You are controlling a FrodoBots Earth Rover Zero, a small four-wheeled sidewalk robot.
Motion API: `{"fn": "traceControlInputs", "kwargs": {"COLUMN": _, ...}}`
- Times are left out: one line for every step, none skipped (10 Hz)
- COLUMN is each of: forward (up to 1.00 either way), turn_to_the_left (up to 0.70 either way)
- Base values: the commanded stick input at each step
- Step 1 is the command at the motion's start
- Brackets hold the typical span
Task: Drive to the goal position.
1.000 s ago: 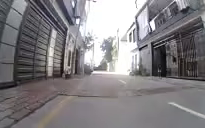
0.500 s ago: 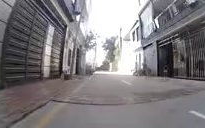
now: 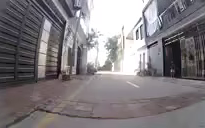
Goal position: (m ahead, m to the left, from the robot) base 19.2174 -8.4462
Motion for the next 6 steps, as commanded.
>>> {"fn": "traceControlInputs", "kwargs": {"forward": 1.00, "turn_to_the_left": 0.00}}
{"fn": "traceControlInputs", "kwargs": {"forward": 1.00, "turn_to_the_left": 0.00}}
{"fn": "traceControlInputs", "kwargs": {"forward": 1.00, "turn_to_the_left": 0.00}}
{"fn": "traceControlInputs", "kwargs": {"forward": 1.00, "turn_to_the_left": 0.00}}
{"fn": "traceControlInputs", "kwargs": {"forward": 1.00, "turn_to_the_left": 0.00}}
{"fn": "traceControlInputs", "kwargs": {"forward": 1.00, "turn_to_the_left": 0.00}}
